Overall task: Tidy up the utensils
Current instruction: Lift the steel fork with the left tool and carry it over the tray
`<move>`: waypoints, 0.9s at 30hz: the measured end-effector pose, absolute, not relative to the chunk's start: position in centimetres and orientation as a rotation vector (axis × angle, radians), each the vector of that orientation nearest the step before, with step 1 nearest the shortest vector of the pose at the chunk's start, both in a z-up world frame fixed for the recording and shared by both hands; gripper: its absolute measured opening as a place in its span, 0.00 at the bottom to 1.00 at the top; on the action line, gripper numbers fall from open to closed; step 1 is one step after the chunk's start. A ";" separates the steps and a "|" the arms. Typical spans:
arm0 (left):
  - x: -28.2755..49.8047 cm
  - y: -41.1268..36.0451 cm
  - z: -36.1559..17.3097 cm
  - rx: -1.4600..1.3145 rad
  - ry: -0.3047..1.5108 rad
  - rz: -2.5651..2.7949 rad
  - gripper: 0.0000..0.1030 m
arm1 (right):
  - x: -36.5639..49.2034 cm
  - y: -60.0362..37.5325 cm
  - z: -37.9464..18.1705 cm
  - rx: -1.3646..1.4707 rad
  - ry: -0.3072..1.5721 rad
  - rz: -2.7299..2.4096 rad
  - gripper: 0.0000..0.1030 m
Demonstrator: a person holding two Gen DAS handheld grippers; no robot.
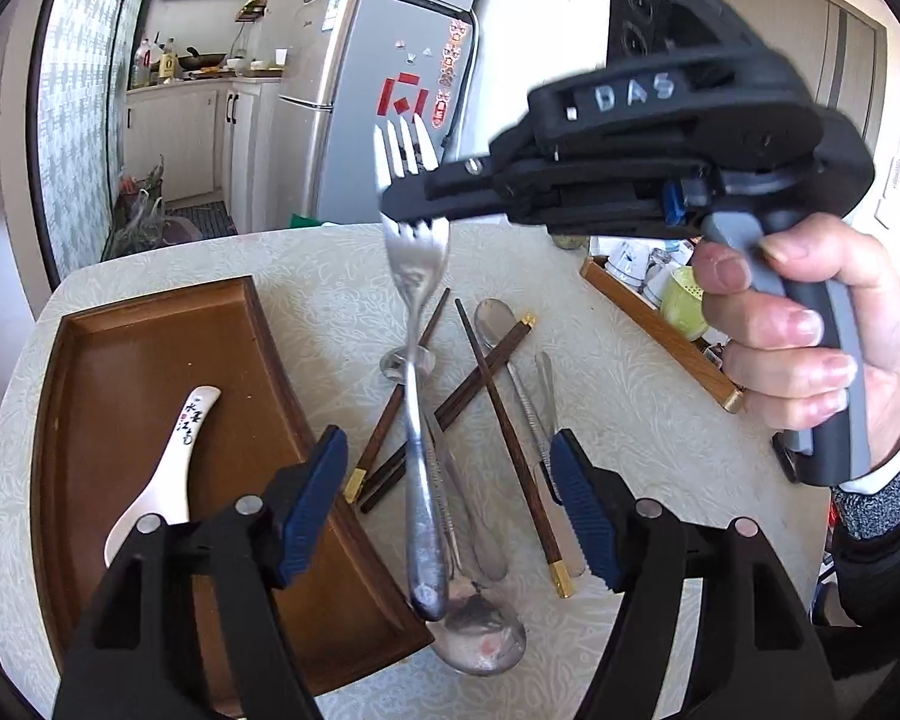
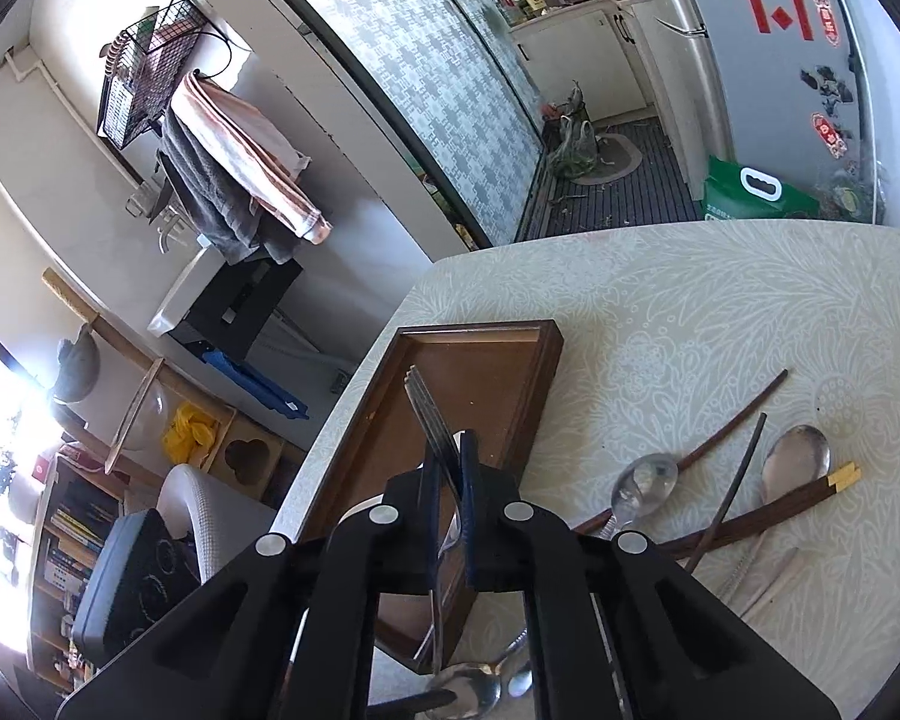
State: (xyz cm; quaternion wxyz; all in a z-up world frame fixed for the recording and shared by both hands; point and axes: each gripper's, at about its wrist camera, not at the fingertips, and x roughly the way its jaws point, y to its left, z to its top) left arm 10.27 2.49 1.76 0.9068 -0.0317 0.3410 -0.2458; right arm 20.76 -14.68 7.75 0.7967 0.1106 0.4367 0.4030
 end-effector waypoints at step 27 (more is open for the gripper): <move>10.9 11.5 -0.4 -0.030 0.824 -0.228 0.10 | 24.1 -5.1 3.3 0.351 1.111 1.010 0.05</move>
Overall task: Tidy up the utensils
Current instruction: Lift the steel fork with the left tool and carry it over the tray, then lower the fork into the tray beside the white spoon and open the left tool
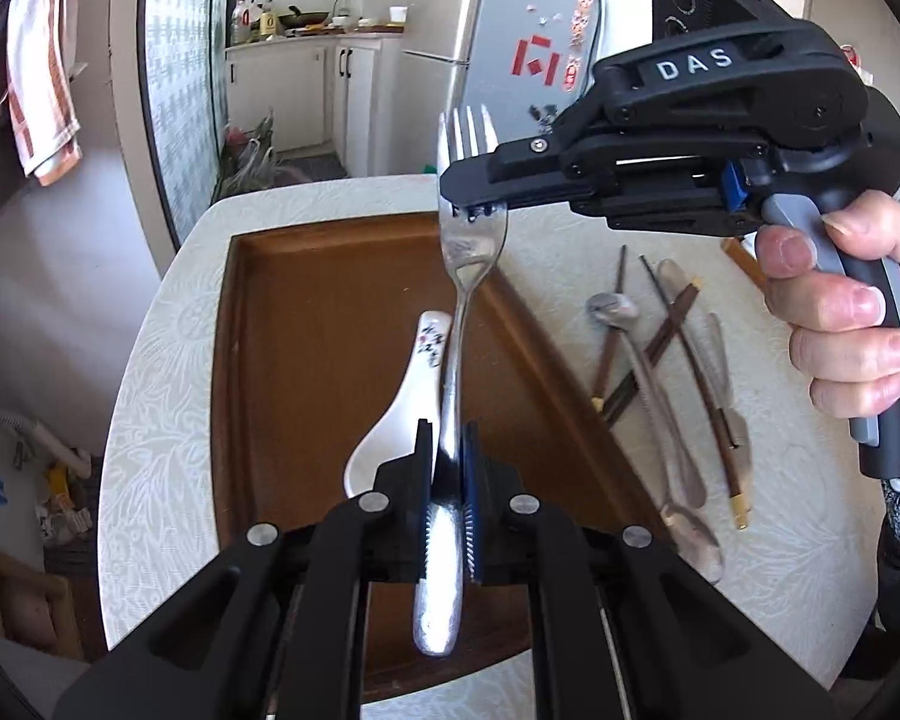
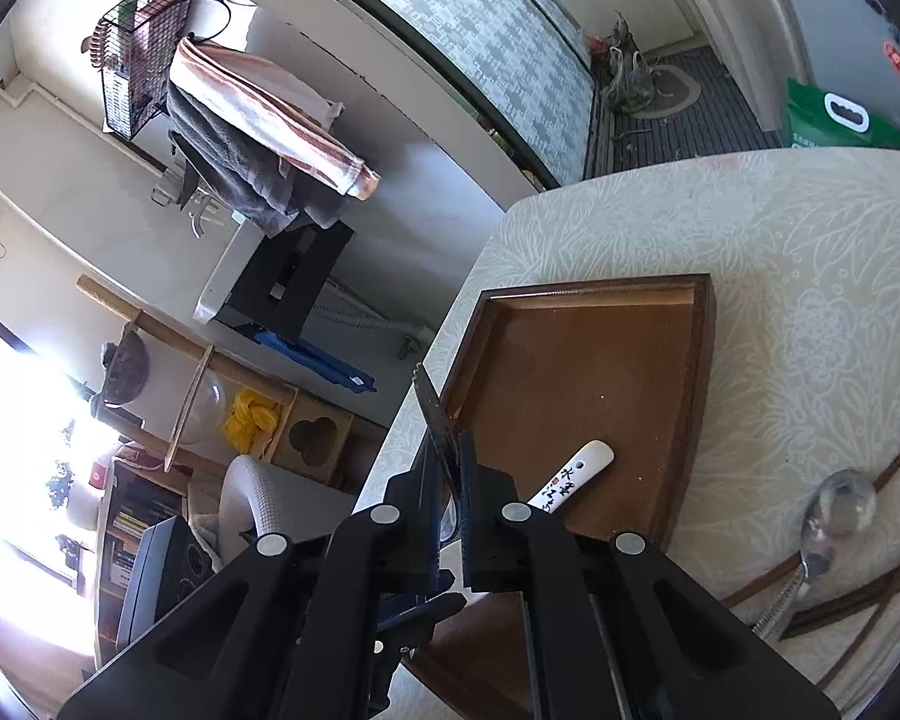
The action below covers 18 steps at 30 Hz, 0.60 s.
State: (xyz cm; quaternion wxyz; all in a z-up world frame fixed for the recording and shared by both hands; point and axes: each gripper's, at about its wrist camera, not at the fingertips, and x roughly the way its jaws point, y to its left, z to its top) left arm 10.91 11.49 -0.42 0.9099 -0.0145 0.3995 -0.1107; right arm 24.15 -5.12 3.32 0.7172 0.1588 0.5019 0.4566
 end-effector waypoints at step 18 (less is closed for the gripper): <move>11.1 14.2 -2.4 -0.033 0.892 -0.109 0.11 | 25.9 1.3 -1.8 0.273 1.240 0.937 0.05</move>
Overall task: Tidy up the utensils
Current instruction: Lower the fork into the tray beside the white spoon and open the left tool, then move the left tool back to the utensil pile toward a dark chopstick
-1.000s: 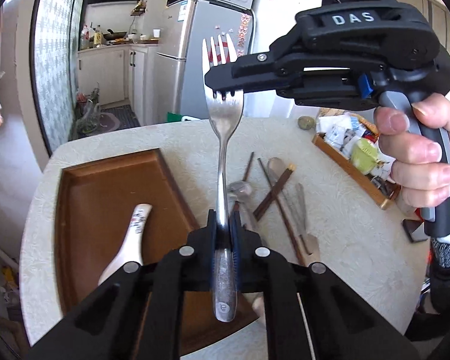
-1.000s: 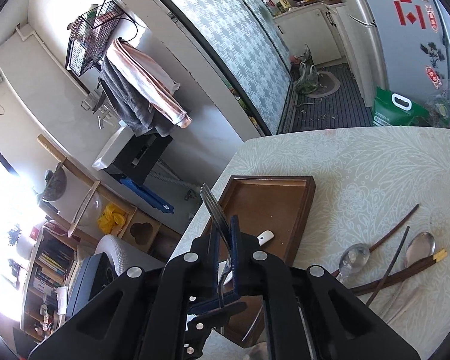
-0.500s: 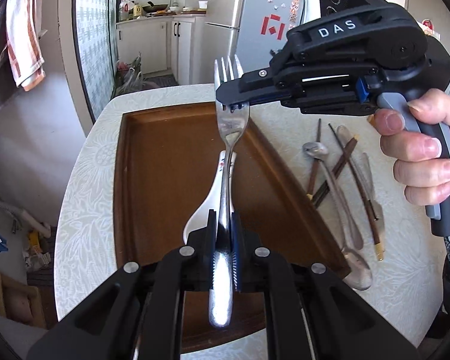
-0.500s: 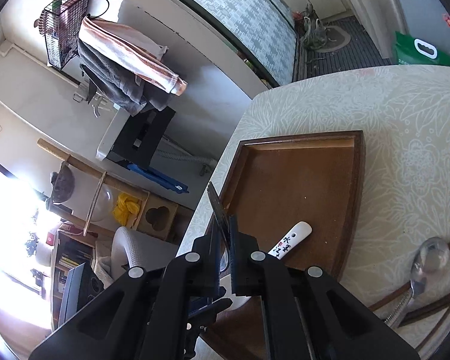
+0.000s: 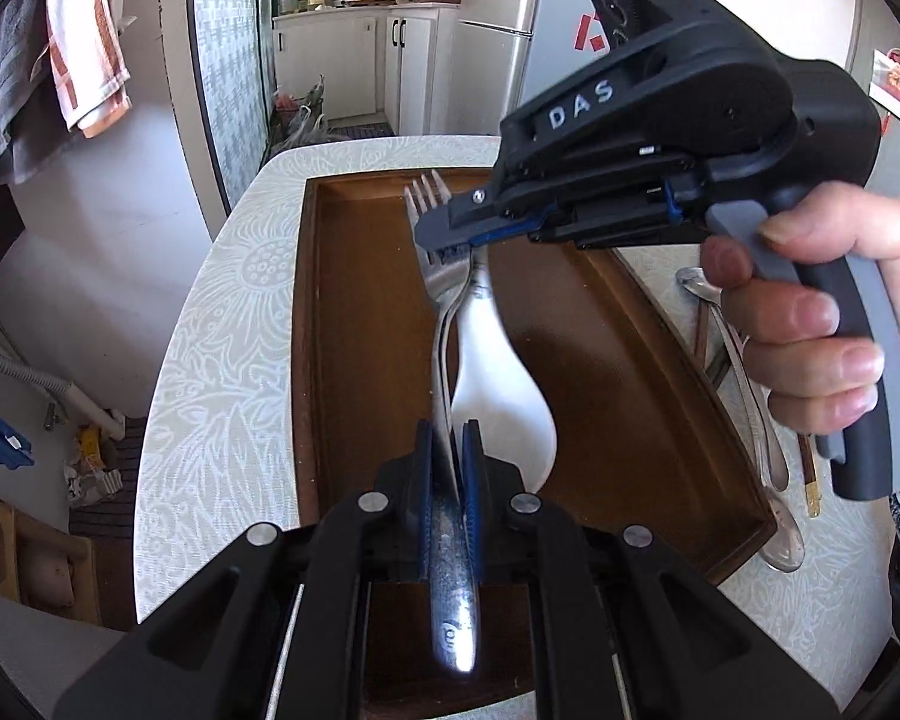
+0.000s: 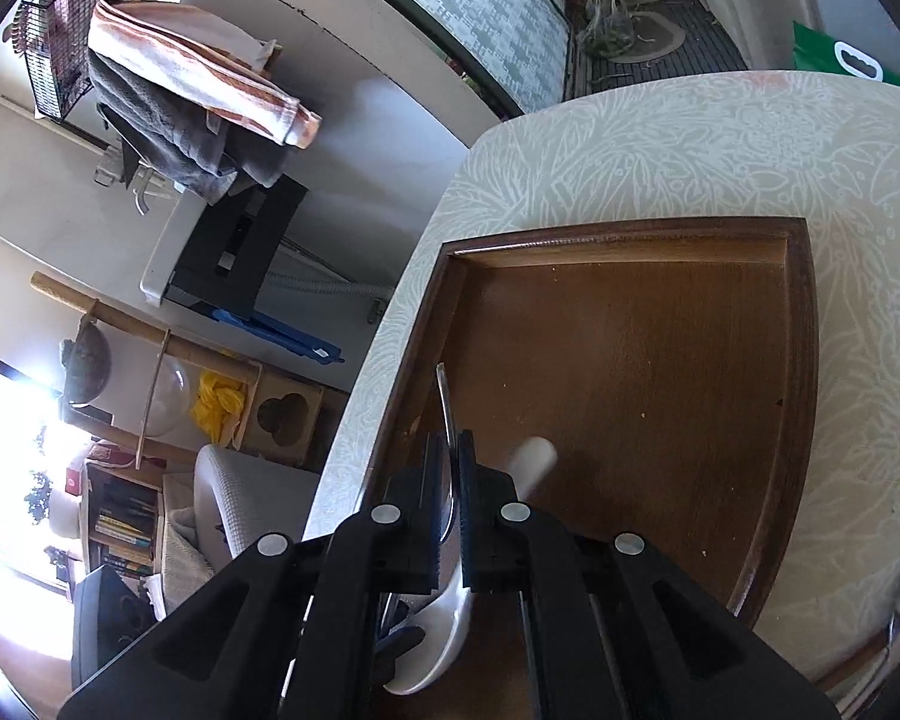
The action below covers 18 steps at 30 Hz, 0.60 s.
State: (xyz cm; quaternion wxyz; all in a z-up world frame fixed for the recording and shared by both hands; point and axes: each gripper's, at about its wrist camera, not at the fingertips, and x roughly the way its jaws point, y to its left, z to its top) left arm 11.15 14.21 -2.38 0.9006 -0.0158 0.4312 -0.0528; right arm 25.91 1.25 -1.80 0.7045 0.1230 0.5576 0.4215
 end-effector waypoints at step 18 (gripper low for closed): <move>10.3 13.6 -0.9 -0.011 0.818 -0.081 0.61 | 23.5 -1.0 1.1 0.108 1.165 0.871 0.69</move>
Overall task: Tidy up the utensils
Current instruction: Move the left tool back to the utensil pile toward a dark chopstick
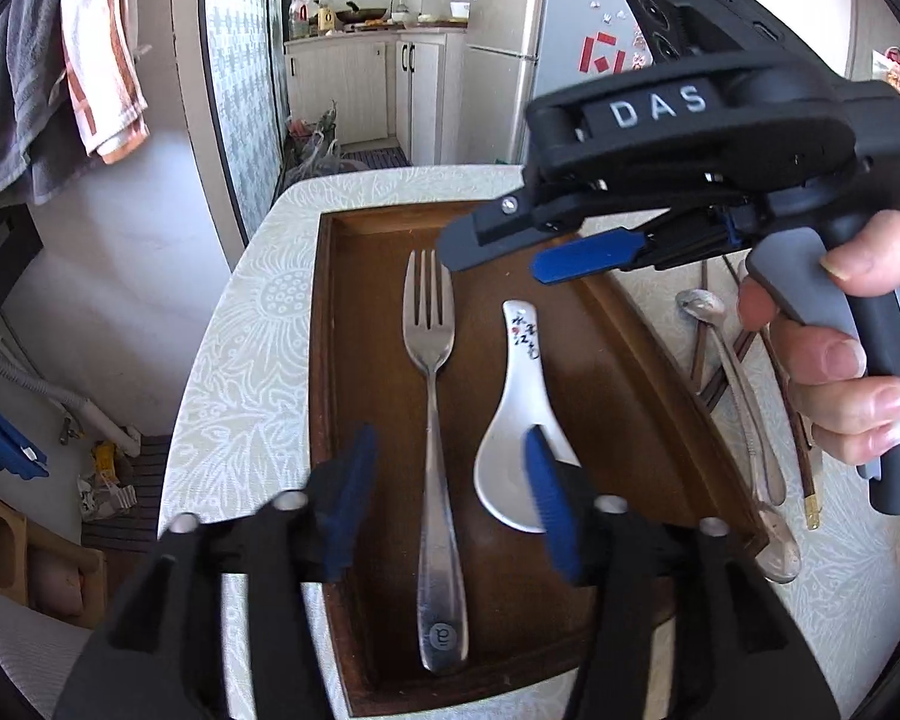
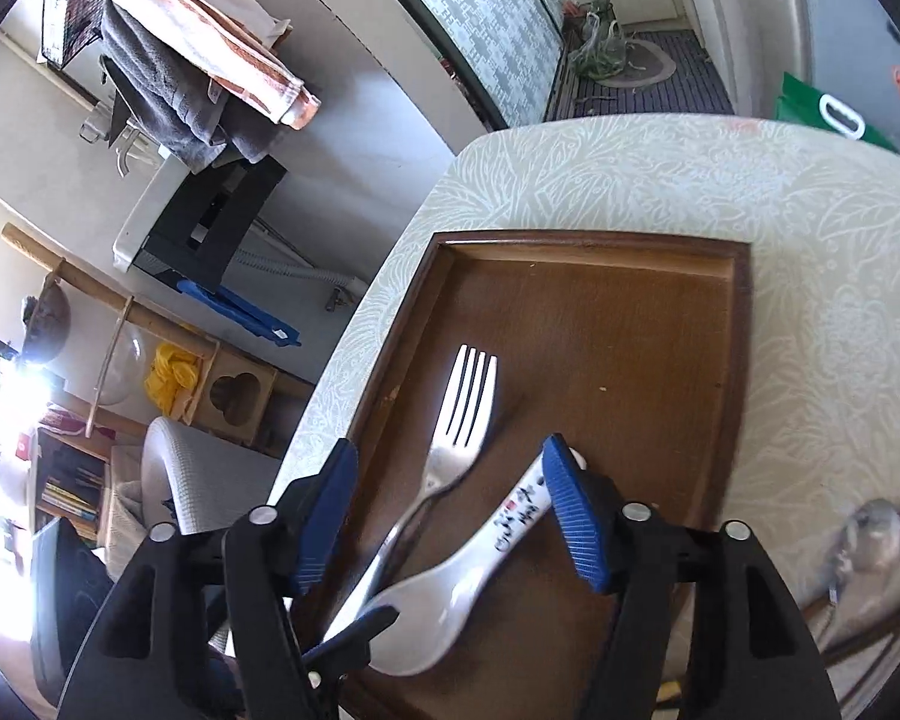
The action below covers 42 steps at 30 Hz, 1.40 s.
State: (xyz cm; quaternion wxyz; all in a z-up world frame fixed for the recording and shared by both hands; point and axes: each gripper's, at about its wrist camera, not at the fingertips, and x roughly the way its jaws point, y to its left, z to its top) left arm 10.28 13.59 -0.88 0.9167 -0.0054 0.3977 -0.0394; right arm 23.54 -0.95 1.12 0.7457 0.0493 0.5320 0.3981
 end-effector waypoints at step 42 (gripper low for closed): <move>13.5 -7.9 -4.3 0.096 0.908 -0.468 0.57 | 26.8 -22.8 -2.6 0.228 1.119 0.667 0.36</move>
